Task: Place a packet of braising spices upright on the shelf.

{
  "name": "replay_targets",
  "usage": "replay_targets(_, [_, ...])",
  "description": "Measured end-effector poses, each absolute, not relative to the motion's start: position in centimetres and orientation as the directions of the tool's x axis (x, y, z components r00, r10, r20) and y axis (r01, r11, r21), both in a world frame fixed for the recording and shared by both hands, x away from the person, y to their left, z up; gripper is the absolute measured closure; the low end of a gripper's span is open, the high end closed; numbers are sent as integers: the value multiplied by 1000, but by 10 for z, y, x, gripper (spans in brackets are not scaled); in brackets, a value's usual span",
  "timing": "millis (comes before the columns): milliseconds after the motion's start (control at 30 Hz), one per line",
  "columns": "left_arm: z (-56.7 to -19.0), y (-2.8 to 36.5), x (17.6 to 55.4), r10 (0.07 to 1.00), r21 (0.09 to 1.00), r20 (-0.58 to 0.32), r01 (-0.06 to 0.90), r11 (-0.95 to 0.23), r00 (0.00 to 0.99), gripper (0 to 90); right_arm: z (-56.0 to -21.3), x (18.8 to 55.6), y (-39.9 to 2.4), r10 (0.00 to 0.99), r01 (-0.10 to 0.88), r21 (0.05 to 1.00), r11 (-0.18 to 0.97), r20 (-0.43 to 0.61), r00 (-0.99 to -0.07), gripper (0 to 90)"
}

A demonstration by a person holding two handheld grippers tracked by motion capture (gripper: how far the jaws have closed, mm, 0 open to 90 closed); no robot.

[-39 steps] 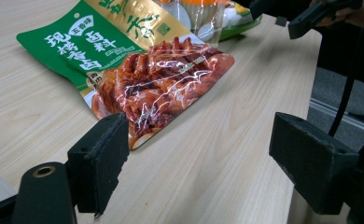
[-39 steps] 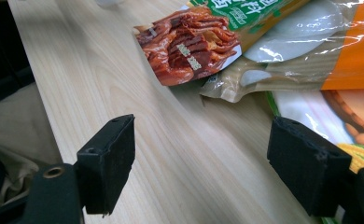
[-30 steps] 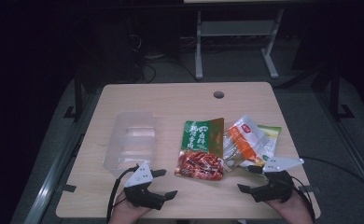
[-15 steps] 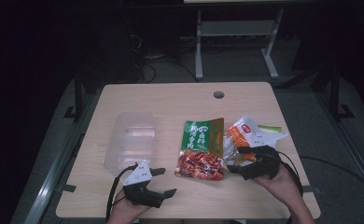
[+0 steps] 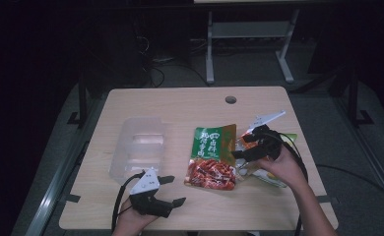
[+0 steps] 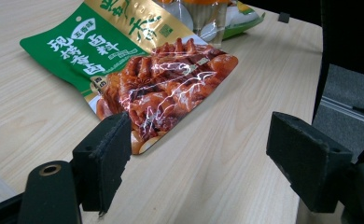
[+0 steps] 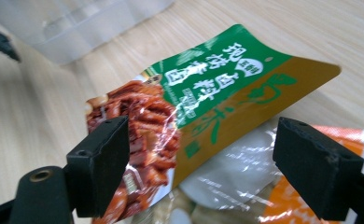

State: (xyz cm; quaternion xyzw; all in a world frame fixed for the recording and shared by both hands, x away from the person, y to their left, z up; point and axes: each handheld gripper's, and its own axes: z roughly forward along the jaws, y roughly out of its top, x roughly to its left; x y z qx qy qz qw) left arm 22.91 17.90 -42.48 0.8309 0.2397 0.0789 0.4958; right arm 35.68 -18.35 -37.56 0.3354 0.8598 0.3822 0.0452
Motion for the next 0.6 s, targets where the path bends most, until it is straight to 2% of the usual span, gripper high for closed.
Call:
replay_targets(400, [-425, 176, 229, 465, 859, -112, 321, -398, 878, 219, -377, 400, -175, 656, 607, 630, 484, 198, -729, 201])
replay_targets(600, [-425, 174, 228, 461, 860, -106, 315, -403, 881, 220, -392, 414, -173, 675, 635, 600, 486, 203, -709, 206])
